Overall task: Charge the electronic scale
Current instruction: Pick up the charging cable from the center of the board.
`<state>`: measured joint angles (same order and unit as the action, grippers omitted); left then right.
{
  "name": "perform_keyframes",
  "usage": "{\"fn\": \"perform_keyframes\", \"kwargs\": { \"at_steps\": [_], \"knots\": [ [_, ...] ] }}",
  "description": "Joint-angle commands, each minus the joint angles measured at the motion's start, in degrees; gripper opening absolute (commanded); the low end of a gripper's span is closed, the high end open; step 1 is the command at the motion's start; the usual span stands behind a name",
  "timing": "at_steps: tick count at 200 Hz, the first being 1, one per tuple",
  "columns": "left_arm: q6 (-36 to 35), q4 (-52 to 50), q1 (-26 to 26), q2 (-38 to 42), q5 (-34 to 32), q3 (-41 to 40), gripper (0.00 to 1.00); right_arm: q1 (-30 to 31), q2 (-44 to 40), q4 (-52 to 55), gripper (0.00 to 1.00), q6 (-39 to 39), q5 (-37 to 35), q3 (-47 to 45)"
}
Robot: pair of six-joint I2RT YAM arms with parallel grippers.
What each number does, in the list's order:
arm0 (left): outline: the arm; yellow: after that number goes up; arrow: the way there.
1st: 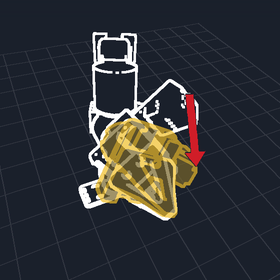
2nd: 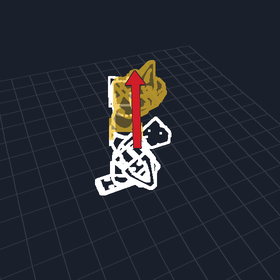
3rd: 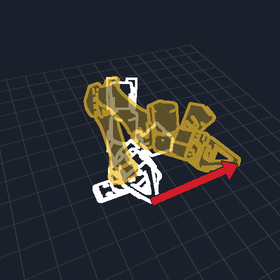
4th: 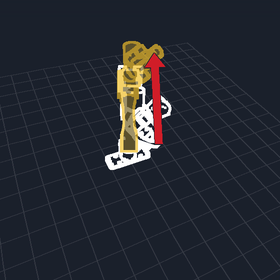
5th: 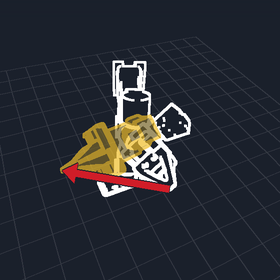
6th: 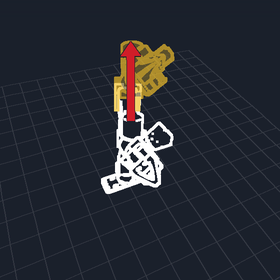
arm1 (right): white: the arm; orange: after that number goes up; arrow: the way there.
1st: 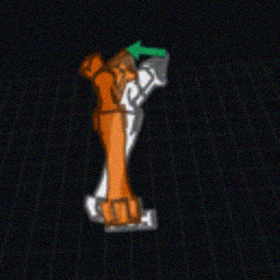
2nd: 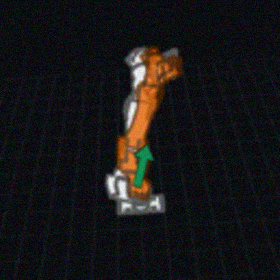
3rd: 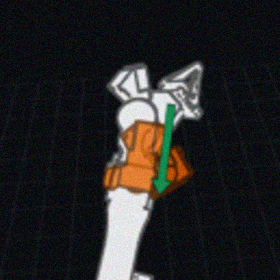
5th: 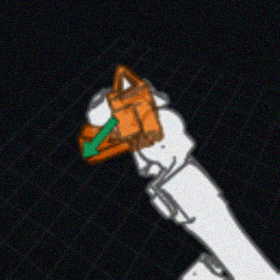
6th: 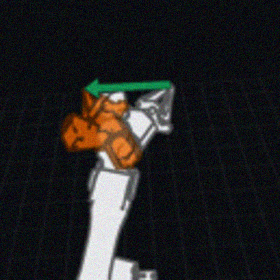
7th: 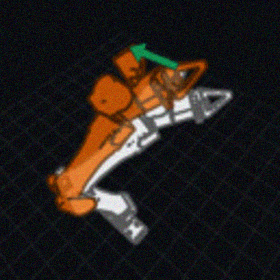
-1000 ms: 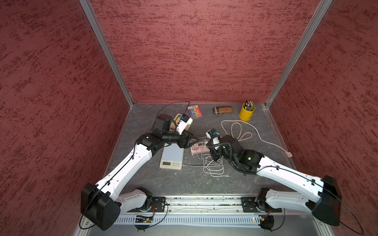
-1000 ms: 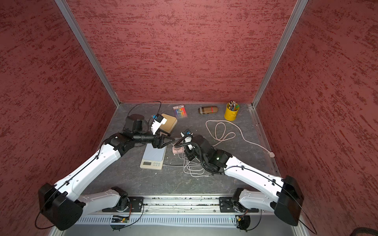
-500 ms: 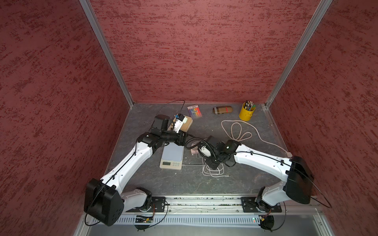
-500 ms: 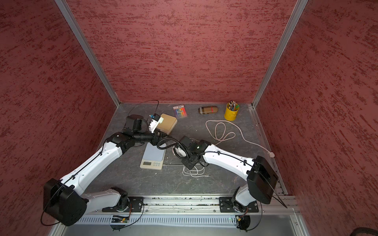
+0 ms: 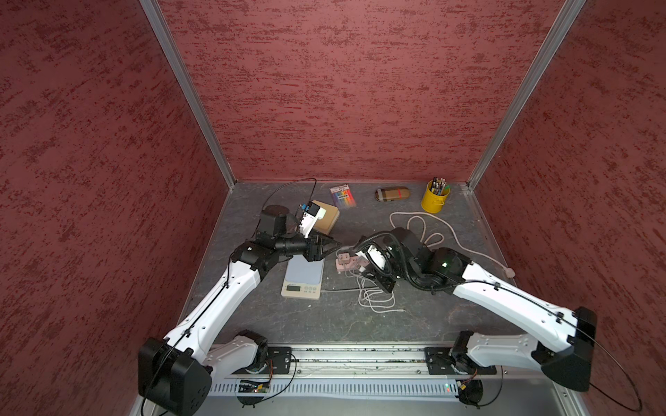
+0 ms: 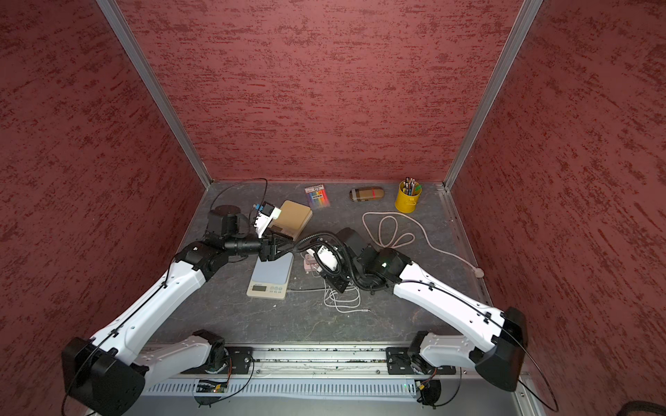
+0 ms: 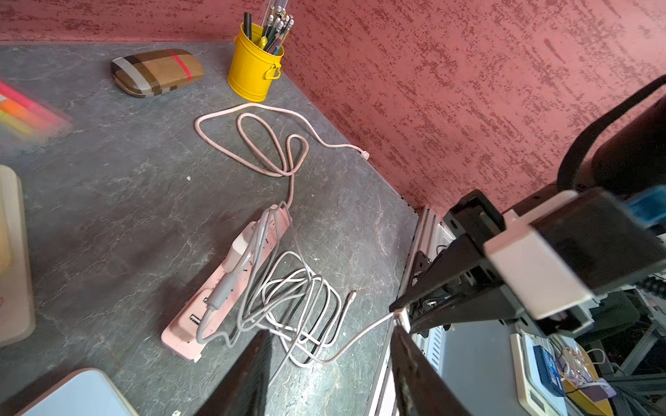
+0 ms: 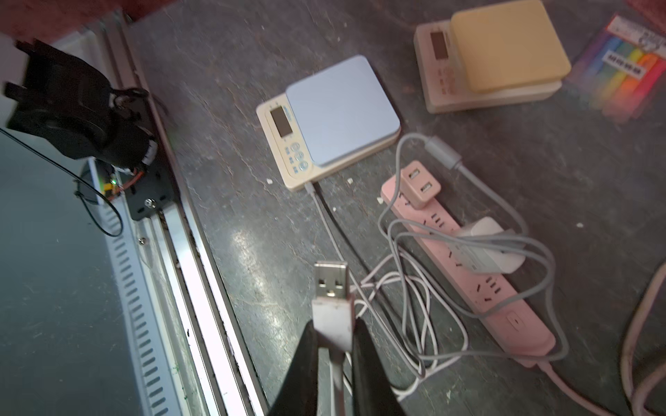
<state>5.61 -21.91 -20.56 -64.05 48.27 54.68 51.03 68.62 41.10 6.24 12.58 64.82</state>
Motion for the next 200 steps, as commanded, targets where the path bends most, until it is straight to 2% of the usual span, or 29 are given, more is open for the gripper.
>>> {"fn": "perform_keyframes", "kwargs": {
  "at_steps": [1,14,31,53,73,99,137,176,200],
  "knots": [
    [1.79,1.62,-0.41,0.53,4.01,1.63,0.52,-1.97,-2.92,-8.77,0.00,-0.60,7.45,-2.09],
    [1.64,1.65,-0.89,0.83,5.29,1.94,0.48,-2.83,-3.62,-10.10,0.00,-0.96,8.41,-2.17],
    [2.23,2.01,-2.02,1.02,7.16,2.10,0.48,-3.30,-3.71,-11.16,0.00,-1.41,6.41,-2.19],
    [6.61,4.59,-4.11,0.40,7.73,1.99,0.48,-3.29,-2.69,-11.83,0.00,-2.40,-1.73,-2.24],
    [9.71,6.42,-7.48,-0.68,5.14,1.82,0.48,-3.31,-1.75,-12.66,0.00,-3.39,-7.01,-2.28],
    [15.25,8.35,-8.26,-3.60,3.91,1.75,0.44,-3.29,-1.98,-15.40,0.00,-3.20,-5.97,-3.02],
    [19.35,12.59,-9.56,-7.41,4.27,1.79,0.41,-3.30,-2.04,-17.69,0.00,-2.42,-2.93,-4.16],
    [23.55,17.51,-9.55,-10.24,5.34,2.10,0.25,-3.23,-2.25,-19.41,0.00,-1.85,-0.89,-5.54],
    [24.09,17.85,-9.30,-11.10,6.26,2.45,0.00,-3.29,-2.48,-20.33,0.00,-1.95,-1.38,-6.50]
  ]
}}
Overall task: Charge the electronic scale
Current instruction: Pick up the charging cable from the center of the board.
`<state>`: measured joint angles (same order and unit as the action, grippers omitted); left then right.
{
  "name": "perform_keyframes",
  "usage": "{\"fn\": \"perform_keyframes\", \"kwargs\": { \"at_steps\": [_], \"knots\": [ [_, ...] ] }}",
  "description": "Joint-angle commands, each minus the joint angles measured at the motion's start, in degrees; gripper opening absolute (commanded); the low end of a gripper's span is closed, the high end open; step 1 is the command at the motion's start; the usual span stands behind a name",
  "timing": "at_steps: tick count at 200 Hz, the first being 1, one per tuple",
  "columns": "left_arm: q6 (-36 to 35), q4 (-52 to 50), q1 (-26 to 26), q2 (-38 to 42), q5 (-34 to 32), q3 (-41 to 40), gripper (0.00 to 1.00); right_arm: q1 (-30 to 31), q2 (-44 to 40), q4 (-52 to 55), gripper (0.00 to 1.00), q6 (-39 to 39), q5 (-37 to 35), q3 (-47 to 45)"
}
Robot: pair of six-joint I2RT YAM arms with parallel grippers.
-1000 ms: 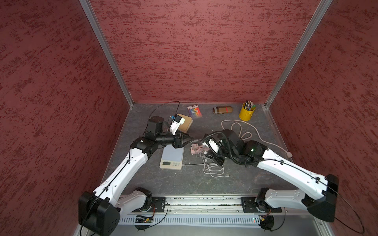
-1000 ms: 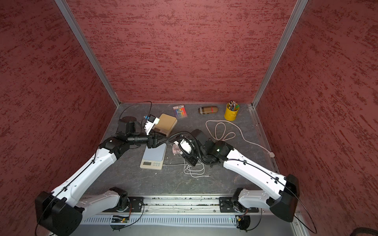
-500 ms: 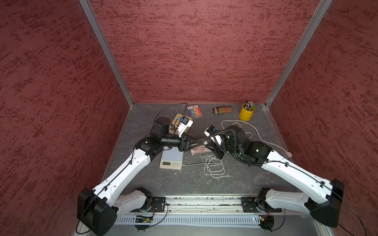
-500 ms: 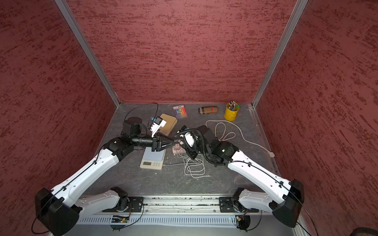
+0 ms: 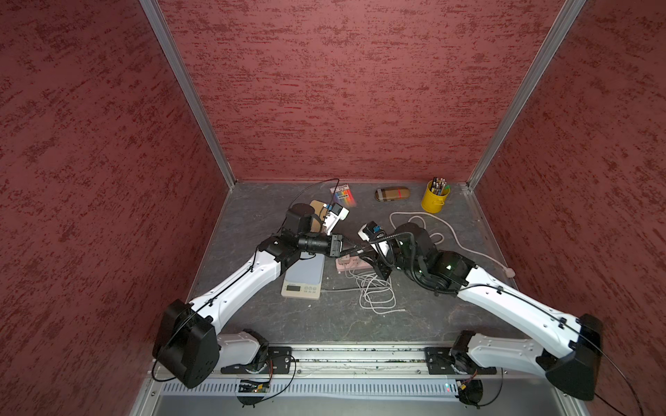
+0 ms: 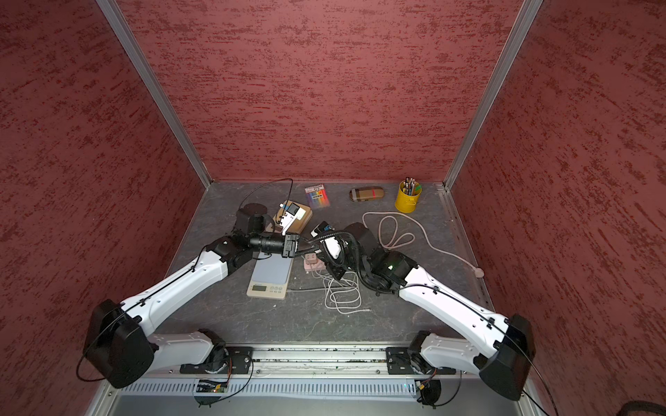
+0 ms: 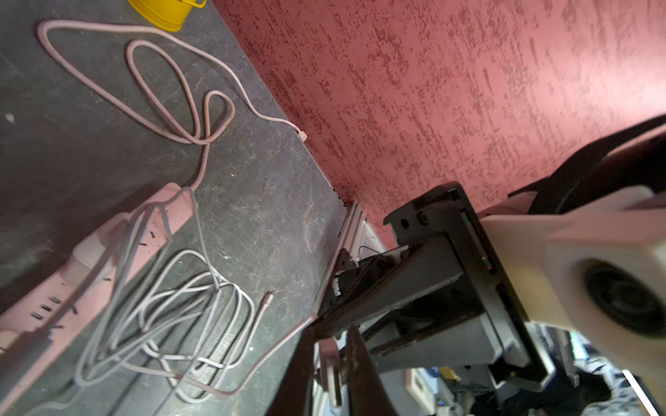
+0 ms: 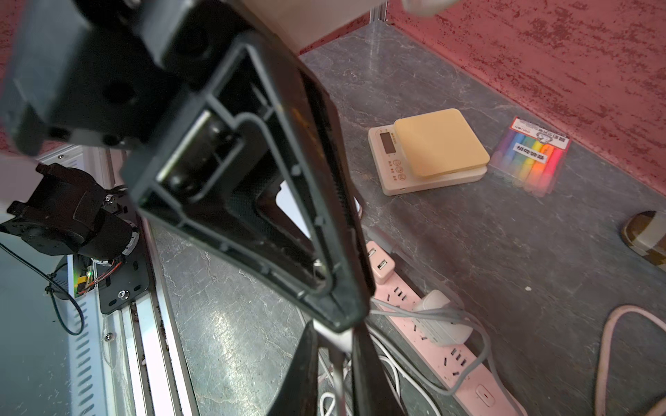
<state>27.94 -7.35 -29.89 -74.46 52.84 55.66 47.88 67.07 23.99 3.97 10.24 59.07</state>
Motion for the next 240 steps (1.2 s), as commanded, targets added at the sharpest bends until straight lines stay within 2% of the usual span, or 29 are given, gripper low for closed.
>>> {"fn": "perform_keyframes", "kwargs": {
  "at_steps": [1,7,33,57,72,86,98,109,129,169,199,233,240],
  "knots": [
    [1.76,3.22,0.01,-0.69,1.72,1.47,0.00,-0.15,-0.95,-3.28,0.00,0.20,0.85,-0.77],
    [1.76,2.79,0.26,-0.78,1.73,1.51,0.00,-0.15,-1.14,-3.74,0.01,-0.61,-0.01,-0.88],
    [2.95,3.06,2.57,0.62,0.79,0.36,0.00,-0.16,-5.07,-8.87,0.40,-10.90,-9.93,-2.91],
    [7.17,9.68,5.46,3.43,-0.77,-3.53,0.00,-0.15,-13.00,-16.93,0.57,-26.19,-17.13,-8.77],
    [8.66,13.91,5.98,4.88,-1.71,-5.57,0.00,-0.17,-18.79,-24.09,0.56,-37.84,-18.89,-14.55],
    [9.68,18.47,5.82,6.04,-2.59,-7.35,0.00,-0.15,-22.40,-33.87,0.45,-47.18,-16.70,-20.44],
    [10.82,23.47,5.48,6.88,-3.16,-9.15,0.00,-0.07,-22.42,-40.35,0.39,-53.56,-13.99,-23.59],
    [11.42,27.32,5.04,7.51,-3.59,-10.57,0.00,0.45,-19.85,-44.28,0.38,-57.37,-10.87,-24.05],
    [10.60,31.65,3.95,8.92,-4.85,-12.09,0.00,3.34,-13.33,-49.81,0.42,-61.08,-8.49,-22.36],
    [9.88,40.07,2.65,12.47,-7.77,-16.41,0.00,7.04,-4.57,-65.67,0.44,-70.95,-10.49,-24.51],
    [8.45,39.32,1.83,14.40,-9.50,-17.60,0.00,8.05,-1.45,-73.90,0.44,-77.72,-12.11,-26.39],
    [5.92,35.24,1.51,16.10,-12.86,-17.31,0.00,9.31,-3.13,-70.22,0.44,-77.41,-14.58,-24.13],
    [4.78,30.96,1.50,16.77,-14.66,-17.05,0.00,9.62,-4.56,-68.42,0.43,-76.86,-15.92,-24.08]
  ]
}}
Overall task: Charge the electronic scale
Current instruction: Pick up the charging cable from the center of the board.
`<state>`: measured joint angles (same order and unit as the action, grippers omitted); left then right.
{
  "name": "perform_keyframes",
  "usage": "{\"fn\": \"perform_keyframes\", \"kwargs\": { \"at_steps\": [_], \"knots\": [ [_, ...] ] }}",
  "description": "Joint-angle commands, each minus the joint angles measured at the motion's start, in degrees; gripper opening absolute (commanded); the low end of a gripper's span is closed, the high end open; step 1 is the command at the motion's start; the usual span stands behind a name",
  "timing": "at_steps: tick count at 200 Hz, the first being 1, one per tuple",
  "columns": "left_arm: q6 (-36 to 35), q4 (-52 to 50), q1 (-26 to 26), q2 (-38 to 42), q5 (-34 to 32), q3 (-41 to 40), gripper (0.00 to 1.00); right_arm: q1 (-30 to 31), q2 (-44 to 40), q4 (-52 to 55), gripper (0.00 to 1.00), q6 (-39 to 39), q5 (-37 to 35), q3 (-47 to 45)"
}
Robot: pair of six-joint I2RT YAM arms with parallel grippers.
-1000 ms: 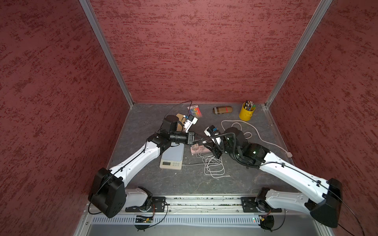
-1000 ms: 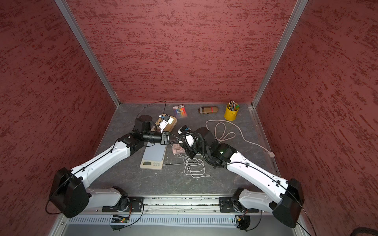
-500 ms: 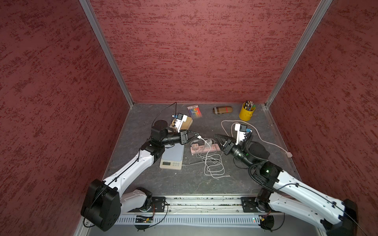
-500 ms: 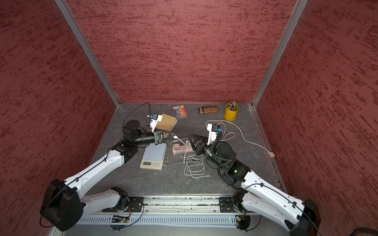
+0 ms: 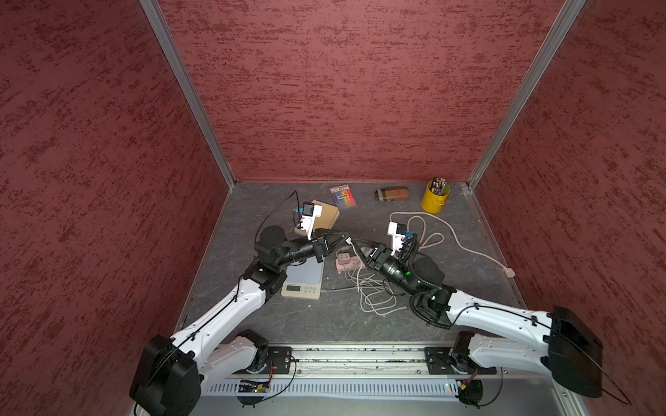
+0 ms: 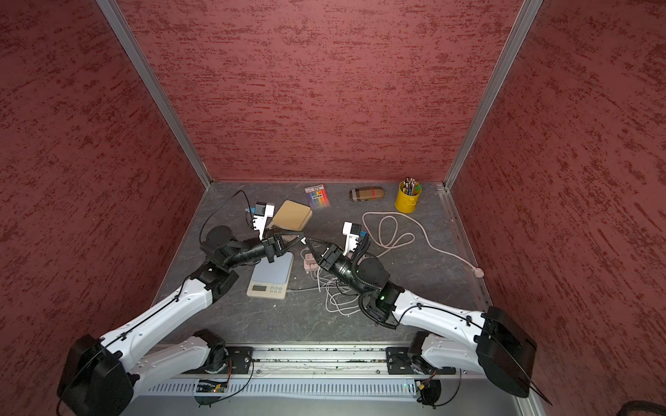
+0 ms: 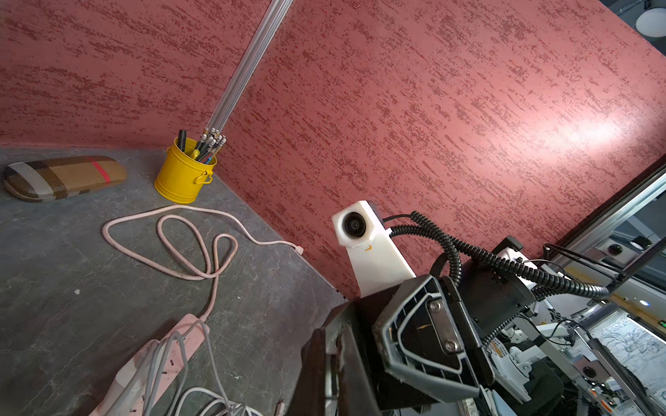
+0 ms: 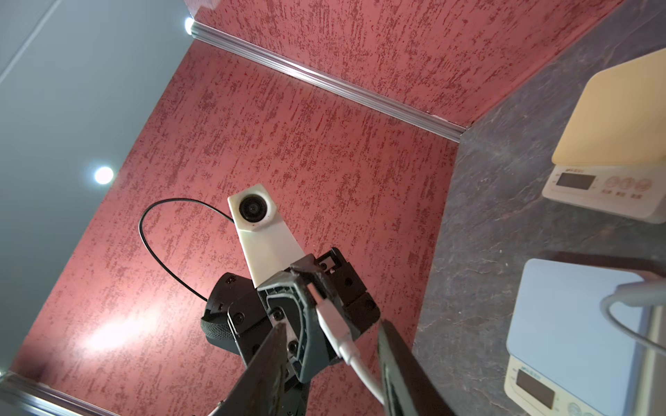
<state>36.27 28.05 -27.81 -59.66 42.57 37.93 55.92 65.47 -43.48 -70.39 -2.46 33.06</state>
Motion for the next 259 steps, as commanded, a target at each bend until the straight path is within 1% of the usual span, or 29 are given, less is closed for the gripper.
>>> {"fn": "perform_keyframes", "kwargs": {
  "at_steps": [1,30,41,55,77,105,123,140,155,170,176,187,201,214,233,259],
  "knots": [
    [-3.69,-4.96,-0.58,2.03,-4.76,0.75,0.00,1.66,-3.15,-0.71,0.44,-2.49,-3.55,1.97],
    [-8.11,-19.12,-0.31,4.15,-14.28,3.77,0.00,3.35,-10.05,6.38,0.42,-2.25,-11.92,0.40],
    [-8.08,-21.35,-0.02,4.23,-16.55,4.21,0.00,3.83,-11.21,7.77,0.43,-2.72,-13.71,0.00],
    [-6.24,-22.19,0.17,4.04,-19.33,4.18,0.00,4.32,-10.46,7.34,0.43,-3.58,-13.81,-0.02],
    [-2.10,-21.03,0.14,3.11,-20.92,3.86,0.00,5.05,-5.03,1.31,0.44,-5.13,-11.07,0.65],
    [3.66,-20.64,-0.88,2.60,-24.27,3.51,0.00,5.46,6.10,-10.29,0.44,-8.48,-5.81,3.55],
    [6.54,-20.47,-1.67,3.22,-26.47,3.22,0.00,5.43,12.39,-17.10,0.44,-12.14,-4.40,4.99],
    [9.35,-20.25,-1.98,4.15,-27.26,2.73,0.00,5.43,16.61,-22.73,0.42,-15.41,-5.77,5.33],
    [11.92,-19.68,-2.05,5.19,-27.51,1.83,0.00,5.43,19.49,-25.13,0.42,-16.64,-8.00,5.91],
    [14.25,-19.01,-2.16,5.89,-27.25,0.96,0.00,5.45,20.58,-25.40,0.42,-18.40,-11.40,5.59],
    [15.05,-18.71,-2.15,6.21,-27.03,0.55,0.00,5.43,20.89,-27.05,0.41,-18.86,-12.63,4.86],
    [16.51,-18.39,-2.20,6.64,-26.49,-0.19,0.00,5.43,21.24,-29.44,0.40,-18.86,-15.01,3.87],
    [17.89,-17.98,-2.20,7.15,-25.85,-1.15,0.00,5.42,20.95,-29.73,0.40,-17.88,-17.22,3.62],
    [19.57,-17.23,-2.31,7.41,-25.04,-2.11,0.00,5.43,20.33,-28.42,0.40,-16.05,-18.76,4.02],
    [21.10,-16.19,-2.33,7.87,-24.07,-2.96,0.00,5.43,19.20,-23.79,0.40,-15.13,-20.19,4.99],
    [20.73,-17.51,-2.27,9.57,-25.04,-3.05,0.00,5.47,18.10,-14.86,0.41,-14.94,-18.30,7.35]
  ]
}}
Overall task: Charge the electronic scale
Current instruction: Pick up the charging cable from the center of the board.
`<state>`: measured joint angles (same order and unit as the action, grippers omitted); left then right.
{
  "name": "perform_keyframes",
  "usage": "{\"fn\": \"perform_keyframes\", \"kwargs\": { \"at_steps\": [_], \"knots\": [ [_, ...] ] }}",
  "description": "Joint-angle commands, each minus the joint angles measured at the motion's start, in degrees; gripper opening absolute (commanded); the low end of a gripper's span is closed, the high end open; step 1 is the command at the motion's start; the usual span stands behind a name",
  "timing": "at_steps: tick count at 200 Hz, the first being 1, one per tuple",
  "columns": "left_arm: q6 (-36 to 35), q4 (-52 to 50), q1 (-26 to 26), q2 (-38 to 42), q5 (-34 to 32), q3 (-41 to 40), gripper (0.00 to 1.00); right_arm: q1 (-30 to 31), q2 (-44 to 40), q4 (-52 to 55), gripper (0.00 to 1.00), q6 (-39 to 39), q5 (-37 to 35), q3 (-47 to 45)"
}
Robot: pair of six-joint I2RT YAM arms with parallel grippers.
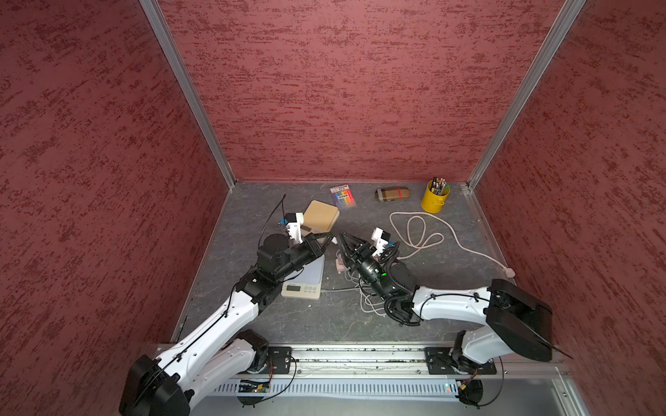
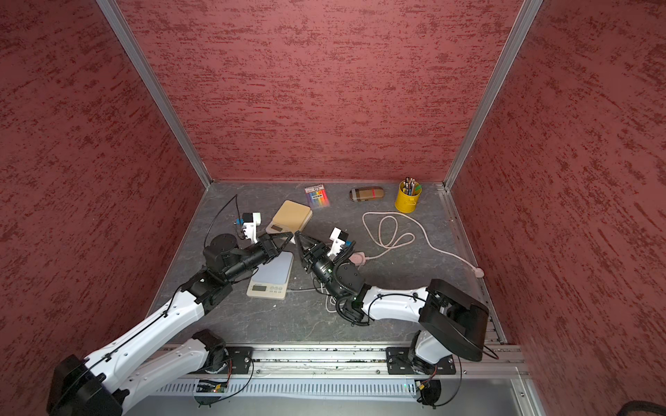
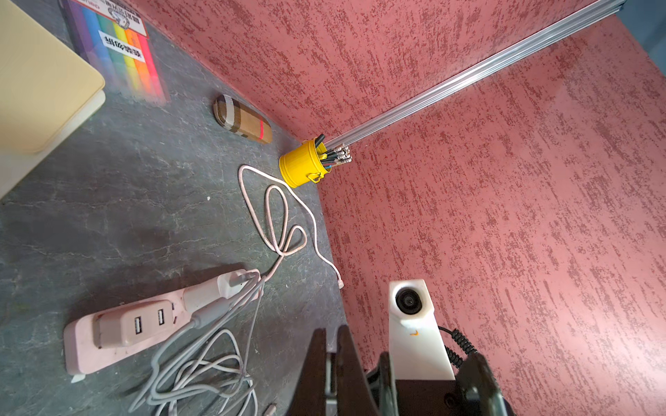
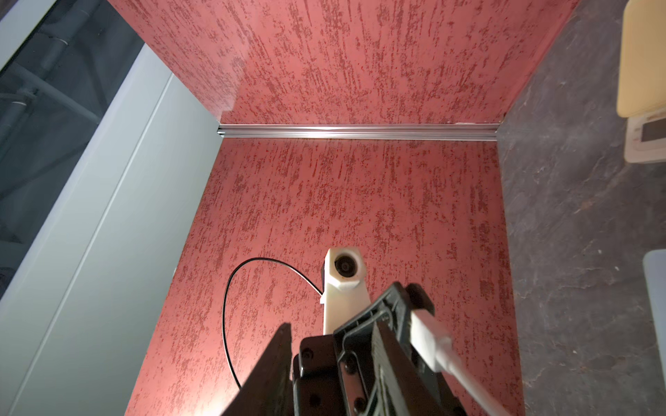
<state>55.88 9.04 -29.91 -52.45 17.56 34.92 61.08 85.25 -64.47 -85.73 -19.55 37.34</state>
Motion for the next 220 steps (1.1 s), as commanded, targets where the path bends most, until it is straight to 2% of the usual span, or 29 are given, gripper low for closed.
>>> {"fn": "perform_keyframes", "kwargs": {
  "at_steps": [1,47,77,117,191,220],
  "knots": [
    [1.05,1.42,-0.16,2.49,-0.10,-0.03,0.00,0.29,-1.67,6.25,0.41,0.40,-1.07,3.12],
    [1.52,1.27,2.32,3.58,0.75,-0.07,0.00,1.85,-1.67,14.22,0.42,0.94,1.62,5.81],
    [1.40,0.77,2.30,3.44,1.55,0.68,0.00,1.94,-1.14,12.32,0.40,-1.45,0.26,4.21],
    [1.83,1.11,2.40,3.77,0.93,-0.21,0.00,2.22,-1.67,16.52,0.44,2.43,1.49,7.29],
    [2.48,2.55,2.53,2.75,1.43,0.37,0.00,2.73,-0.84,15.60,0.43,-2.00,2.82,5.19],
    [2.49,2.78,2.57,2.88,1.39,0.33,0.00,2.73,-0.79,16.76,0.47,-3.30,2.86,4.93]
  ]
}}
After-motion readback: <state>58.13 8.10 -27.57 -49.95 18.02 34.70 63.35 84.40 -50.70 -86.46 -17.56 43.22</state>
